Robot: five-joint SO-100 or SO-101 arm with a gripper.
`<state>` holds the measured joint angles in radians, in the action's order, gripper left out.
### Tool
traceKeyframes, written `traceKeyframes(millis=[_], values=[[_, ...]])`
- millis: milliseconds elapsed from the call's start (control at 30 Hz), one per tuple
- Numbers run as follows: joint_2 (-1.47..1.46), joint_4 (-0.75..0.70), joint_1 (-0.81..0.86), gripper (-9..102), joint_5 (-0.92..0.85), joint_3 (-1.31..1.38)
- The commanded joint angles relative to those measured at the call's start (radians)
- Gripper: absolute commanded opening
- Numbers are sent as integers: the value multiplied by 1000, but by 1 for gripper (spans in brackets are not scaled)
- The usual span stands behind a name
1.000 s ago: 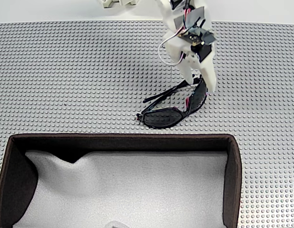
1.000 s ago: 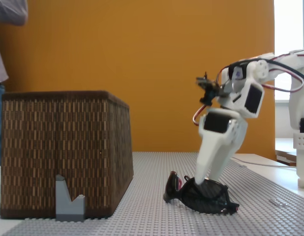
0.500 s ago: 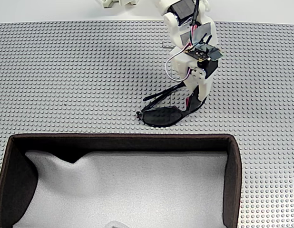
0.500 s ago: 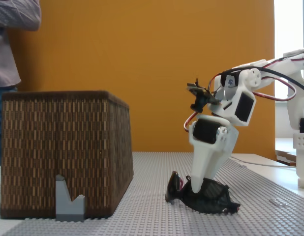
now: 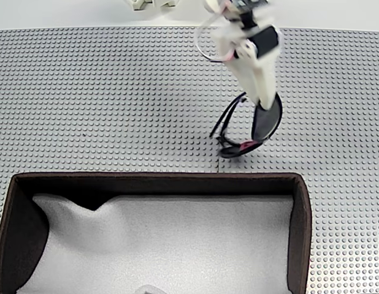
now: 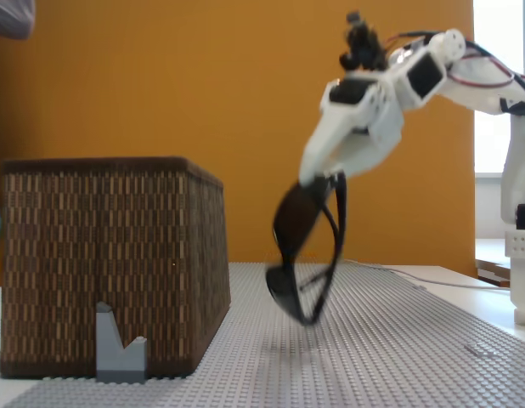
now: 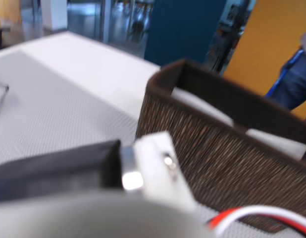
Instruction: Grasp a glasses and put it in the bin.
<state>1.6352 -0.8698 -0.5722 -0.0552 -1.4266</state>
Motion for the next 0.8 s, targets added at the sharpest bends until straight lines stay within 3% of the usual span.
traceKeyframes(millis=[0, 167, 767], values=[[120, -20, 14, -1, -14, 75], [156, 49, 58, -1, -20, 232], [18, 669, 218, -1, 5, 235]])
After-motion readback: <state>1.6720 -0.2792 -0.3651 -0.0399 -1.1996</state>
